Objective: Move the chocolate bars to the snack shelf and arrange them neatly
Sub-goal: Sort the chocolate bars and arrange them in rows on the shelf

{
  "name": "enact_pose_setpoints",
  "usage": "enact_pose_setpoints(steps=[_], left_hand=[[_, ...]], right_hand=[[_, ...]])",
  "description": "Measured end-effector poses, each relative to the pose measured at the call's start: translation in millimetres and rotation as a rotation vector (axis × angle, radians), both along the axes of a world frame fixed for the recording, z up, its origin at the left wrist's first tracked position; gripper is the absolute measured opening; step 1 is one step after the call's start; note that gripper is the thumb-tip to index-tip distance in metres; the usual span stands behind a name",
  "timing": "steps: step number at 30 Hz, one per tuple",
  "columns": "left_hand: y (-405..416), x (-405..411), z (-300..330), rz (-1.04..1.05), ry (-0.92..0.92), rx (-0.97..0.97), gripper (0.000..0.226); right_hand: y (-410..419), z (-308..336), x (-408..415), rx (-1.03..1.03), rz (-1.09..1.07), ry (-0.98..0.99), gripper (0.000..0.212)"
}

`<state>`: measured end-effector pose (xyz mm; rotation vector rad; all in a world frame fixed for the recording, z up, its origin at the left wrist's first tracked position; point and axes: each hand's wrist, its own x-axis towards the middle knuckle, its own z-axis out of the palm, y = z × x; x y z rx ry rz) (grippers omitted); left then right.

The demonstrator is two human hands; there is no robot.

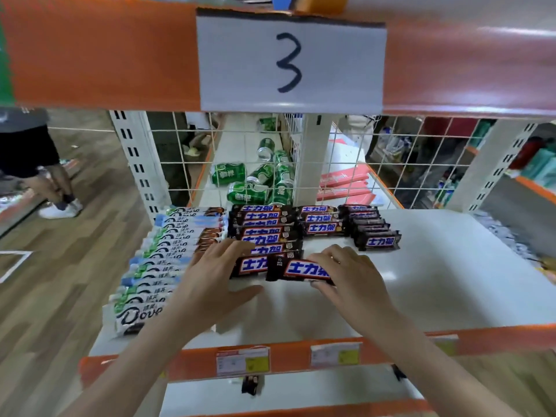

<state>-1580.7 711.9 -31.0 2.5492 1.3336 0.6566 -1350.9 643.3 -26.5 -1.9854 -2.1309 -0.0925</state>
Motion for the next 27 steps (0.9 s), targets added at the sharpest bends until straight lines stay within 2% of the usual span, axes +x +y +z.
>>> enact_pose_setpoints(steps=[12, 27], left_hand=[[5, -14, 1, 0.091, 0.053, -0.030, 0.068], [8, -13, -4, 0.121, 0.071, -0.038, 0.077]], right_hand=[[34, -10, -35, 0.038, 0.161, 0.039, 0.042], [48, -21, -40, 0.050, 0.159, 0.017, 0.053]])
